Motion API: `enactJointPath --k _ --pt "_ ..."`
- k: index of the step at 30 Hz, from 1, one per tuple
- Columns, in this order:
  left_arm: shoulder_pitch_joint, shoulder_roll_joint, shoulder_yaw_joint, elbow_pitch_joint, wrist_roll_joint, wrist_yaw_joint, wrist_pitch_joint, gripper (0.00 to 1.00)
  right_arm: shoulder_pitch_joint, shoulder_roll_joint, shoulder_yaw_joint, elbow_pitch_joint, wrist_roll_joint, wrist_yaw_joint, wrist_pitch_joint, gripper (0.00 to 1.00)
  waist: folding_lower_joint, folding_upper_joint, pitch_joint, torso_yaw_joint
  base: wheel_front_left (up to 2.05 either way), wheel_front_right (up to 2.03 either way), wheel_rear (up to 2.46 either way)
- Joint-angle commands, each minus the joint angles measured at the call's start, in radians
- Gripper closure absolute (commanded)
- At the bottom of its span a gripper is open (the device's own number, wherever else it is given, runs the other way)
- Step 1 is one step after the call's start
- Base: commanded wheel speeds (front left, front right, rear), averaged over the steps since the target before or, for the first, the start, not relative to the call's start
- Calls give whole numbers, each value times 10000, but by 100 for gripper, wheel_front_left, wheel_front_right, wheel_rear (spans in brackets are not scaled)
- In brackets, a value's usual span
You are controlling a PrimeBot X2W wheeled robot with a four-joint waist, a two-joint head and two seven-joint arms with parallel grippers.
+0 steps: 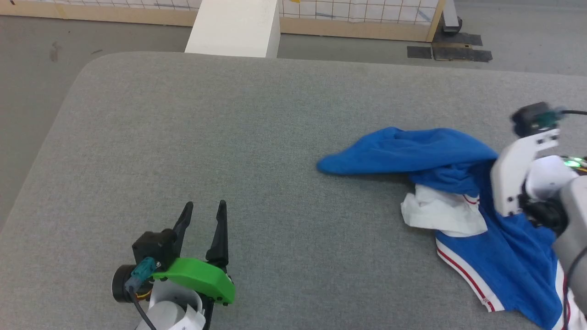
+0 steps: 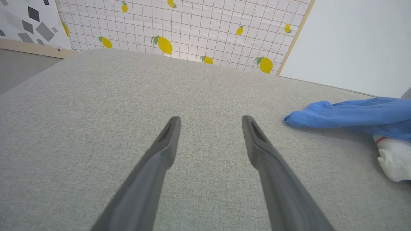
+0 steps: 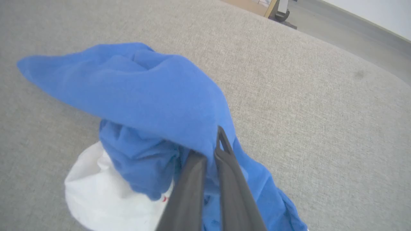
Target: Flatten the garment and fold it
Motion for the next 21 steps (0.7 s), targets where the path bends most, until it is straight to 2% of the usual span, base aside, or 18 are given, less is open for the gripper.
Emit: enactJointPath --k 1,9,12,13,14,15,21 --pt "-152 -32 26 19 71 -62 -81 0 -124 -17 -400 387 134 33 -141 100 0 120 44 -23 0 0 0" --pt "-258 -72 14 92 124 -138 -100 0 43 -176 -3056 2574 368 33 -939 100 0 120 212 -74 0 0 0" --pt "-266 -70 31 120 135 -151 -104 0 265 -95 -3651 3129 298 33 -1263 100 0 120 230 -133 0 0 0" --pt "-262 -71 40 130 139 -150 -106 0 365 -29 -3825 3265 283 33 -1417 64 0 120 223 -156 0 0 0" --pt "-259 -72 47 136 142 -147 -107 0 448 33 -3925 3331 255 33 -1554 10 0 120 219 -179 0 0 0" --pt "-256 -74 59 141 145 -141 -108 0 557 137 -4040 3334 202 33 -1803 0 0 120 206 -213 0 0 0" --pt "-184 -48 88 154 158 -124 -112 0 1204 646 -4528 2793 34 33 -3872 0 0 120 -17 -365 0 0 0"
